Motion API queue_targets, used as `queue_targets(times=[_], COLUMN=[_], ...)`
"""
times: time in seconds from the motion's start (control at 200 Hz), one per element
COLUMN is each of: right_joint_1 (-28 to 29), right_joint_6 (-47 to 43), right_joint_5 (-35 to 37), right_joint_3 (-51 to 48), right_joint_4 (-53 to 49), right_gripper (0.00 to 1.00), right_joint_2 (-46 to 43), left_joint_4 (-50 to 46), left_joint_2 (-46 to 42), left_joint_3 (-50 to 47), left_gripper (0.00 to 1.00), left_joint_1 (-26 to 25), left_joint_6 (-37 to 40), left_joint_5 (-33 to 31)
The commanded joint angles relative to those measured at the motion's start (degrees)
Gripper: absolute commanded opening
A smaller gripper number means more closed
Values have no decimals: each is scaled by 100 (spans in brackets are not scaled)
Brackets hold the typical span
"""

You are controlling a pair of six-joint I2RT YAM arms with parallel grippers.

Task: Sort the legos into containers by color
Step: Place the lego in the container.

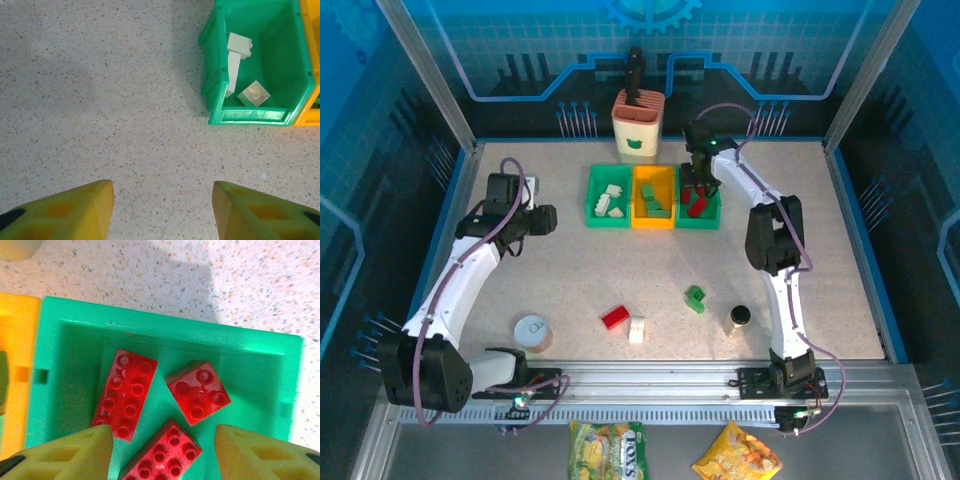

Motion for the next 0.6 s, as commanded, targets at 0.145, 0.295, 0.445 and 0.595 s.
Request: queue_targets(times=[0.145,0.295,0.445,0.595], right_joint_1=[182,254,314,367], right_joint_6=[146,268,376,493], right_joint_5=[-42,-251,-438,-595], right_joint_3=[-721,-1397,-2057,-2685], right_joint_4=[149,335,528,731], right_gripper=[56,56,55,55], right_joint_2=[-1216,-1800,-2327,-2754], left_joint_4=[-318,-599,-963,-1314], left_joint_2=[116,203,271,394], left_joint_3=[114,326,526,643], left_gripper=[56,55,56,55], left_joint_1=[-18,-91,-272,-686], left_joint_6=[-76,-202,-367,-591], left_joint_5=[316,569,865,837])
